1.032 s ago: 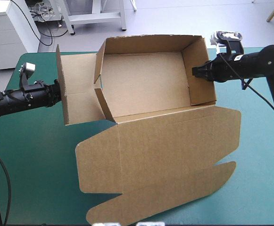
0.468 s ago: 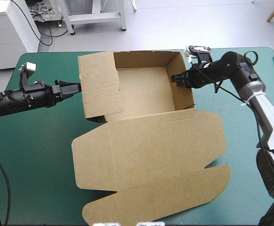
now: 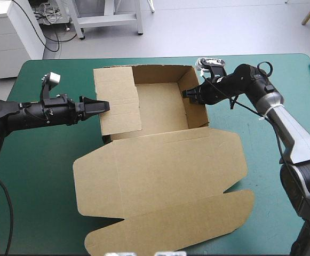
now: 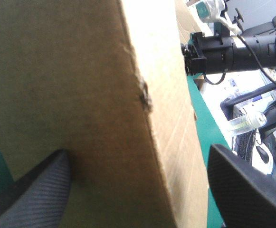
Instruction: Fold the box
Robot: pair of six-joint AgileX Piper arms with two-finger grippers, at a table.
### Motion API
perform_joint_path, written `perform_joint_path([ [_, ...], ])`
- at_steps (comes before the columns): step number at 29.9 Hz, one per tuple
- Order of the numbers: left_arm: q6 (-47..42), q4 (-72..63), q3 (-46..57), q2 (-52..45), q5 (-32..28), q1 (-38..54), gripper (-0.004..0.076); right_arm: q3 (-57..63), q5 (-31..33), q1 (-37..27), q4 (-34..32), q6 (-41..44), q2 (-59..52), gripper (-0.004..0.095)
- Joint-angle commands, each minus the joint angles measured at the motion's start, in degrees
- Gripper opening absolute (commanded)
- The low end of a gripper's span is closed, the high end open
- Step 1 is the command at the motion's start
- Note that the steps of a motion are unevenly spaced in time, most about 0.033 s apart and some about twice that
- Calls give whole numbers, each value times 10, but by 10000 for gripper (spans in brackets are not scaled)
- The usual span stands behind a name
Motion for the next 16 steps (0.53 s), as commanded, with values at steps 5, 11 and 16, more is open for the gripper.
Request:
perform_joint_path([
  [5,-83,81,-18,-21,4,-37,565,-15,-24,39,21,11,-30,-14],
  [11,-178,202,-18,-21,-25,-58,564,-15,-36,93,-62,54,-30,-14],
  [16,-283,286,-18,-21,-92,-82,505,-15,-39,120,-90,76,-30,-14],
])
